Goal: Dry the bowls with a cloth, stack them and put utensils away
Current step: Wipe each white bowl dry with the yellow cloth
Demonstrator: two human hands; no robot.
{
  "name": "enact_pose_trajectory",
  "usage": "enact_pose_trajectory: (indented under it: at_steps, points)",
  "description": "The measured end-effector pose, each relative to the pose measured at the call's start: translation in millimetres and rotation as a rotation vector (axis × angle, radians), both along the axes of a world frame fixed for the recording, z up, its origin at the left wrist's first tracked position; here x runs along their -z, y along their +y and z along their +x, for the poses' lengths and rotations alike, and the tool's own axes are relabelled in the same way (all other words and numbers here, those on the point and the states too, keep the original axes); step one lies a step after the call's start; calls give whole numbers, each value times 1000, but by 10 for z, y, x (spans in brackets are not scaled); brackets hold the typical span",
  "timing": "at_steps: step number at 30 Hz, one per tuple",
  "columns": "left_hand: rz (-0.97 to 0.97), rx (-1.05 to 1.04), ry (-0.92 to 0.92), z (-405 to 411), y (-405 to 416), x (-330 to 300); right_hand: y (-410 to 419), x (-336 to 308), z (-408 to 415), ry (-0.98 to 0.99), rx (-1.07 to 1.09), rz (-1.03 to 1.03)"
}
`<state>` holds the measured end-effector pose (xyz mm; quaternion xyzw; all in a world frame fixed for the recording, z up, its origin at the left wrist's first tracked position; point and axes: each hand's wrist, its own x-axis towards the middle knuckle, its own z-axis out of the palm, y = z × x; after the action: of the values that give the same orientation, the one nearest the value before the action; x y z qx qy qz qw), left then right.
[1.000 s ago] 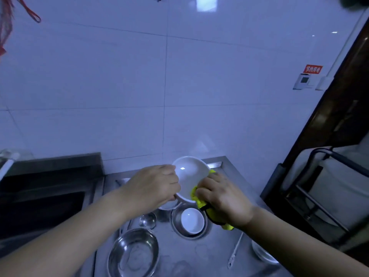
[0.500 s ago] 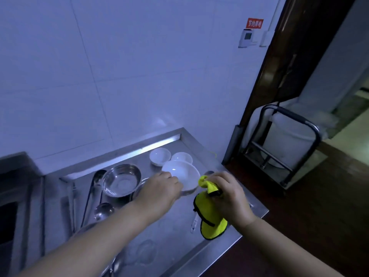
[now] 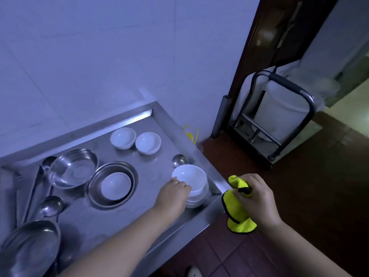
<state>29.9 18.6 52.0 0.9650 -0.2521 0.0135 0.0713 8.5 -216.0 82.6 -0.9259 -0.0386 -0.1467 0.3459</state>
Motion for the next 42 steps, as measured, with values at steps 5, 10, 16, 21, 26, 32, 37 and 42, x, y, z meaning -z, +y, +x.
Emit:
enact_pose_trajectory:
  at_steps: [5,10,16,21,26,32,37,42]
  points:
    - [-44,-13,53,58,-97,260,-146,104,213,22,-65,14]
    - [10,-1,-12,85,-164,364,-173,122,405,22,-152,-23]
    - [-109,-67,32,112,-128,228,-28,-55,607,-82,-373,-98]
    - [-894,-452,310,179,-83,-670,442,-449,743,-331,-638,-155]
    - [-1413,-527,419,155,224,-1104,961,-547,867,-462,-799,-105]
    - [-1421,-660,248,67,765,-1258,1497,-357,850,-439,-933,-90]
    - [-1257,-675,275,84,1230,-1240,1888,-316,862,82,-892,243]
    - [-1237,-647,405,276,1612,-1112,2275,-219,1041,594,-808,638]
